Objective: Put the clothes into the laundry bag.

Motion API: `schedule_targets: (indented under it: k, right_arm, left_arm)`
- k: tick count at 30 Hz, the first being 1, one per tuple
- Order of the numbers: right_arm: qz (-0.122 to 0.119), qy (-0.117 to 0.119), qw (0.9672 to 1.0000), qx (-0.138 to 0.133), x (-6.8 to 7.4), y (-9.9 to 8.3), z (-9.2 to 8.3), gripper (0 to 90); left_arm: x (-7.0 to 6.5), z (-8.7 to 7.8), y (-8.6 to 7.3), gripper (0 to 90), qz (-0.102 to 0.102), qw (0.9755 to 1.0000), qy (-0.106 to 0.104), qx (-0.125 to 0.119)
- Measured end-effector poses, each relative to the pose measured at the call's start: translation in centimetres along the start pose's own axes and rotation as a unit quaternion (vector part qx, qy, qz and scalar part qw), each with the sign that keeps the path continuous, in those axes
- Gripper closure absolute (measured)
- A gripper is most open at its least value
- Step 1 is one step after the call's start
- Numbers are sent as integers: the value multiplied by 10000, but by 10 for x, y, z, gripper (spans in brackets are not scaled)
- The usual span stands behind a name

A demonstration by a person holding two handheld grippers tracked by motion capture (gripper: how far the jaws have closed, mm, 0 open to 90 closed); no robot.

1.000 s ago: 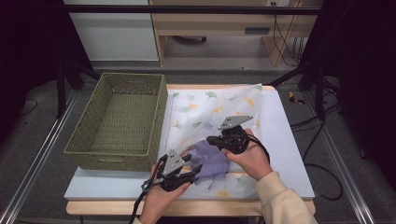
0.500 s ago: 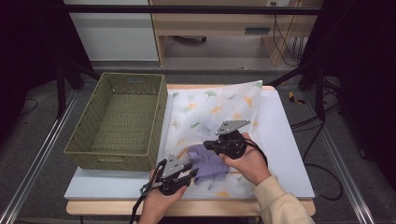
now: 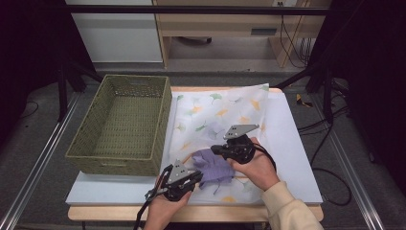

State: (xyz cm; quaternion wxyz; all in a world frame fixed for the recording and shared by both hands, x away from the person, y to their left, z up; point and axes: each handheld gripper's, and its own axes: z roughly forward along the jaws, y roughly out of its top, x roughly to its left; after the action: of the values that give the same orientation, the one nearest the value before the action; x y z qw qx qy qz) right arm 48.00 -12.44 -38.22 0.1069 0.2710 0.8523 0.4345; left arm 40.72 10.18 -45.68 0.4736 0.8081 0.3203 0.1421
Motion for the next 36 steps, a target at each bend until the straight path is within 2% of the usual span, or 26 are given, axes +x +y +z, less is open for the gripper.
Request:
schedule_targets:
  k: [4, 17, 24, 27, 32, 36]
  right_arm:
    - [25, 11, 10000, 10, 0, -2, 0, 892]
    - [27, 28, 10000, -1, 1, -7, 0, 892]
    - [44, 38, 10000, 0, 1, -7, 1, 892]
    - [48, 42, 10000, 2, 1, -7, 1, 891]
    - [64, 49, 10000, 10, 2, -8, 1, 891]
    - [63, 50, 10000, -4, 2, -9, 1, 891]
  left_arm:
    - [-1, 0, -2, 895, -1, 10000, -67, 52]
    - [-7, 3, -8, 898, 35, 9997, -129, 208]
    - [-10, 8, -13, 898, 46, 9991, -144, 405]
    - [-11, 13, -15, 898, 60, 9980, -144, 607]
    - [-13, 25, -14, 898, 103, 9969, -167, 758]
    - [-13, 35, -11, 898, 170, 9962, -59, 853]
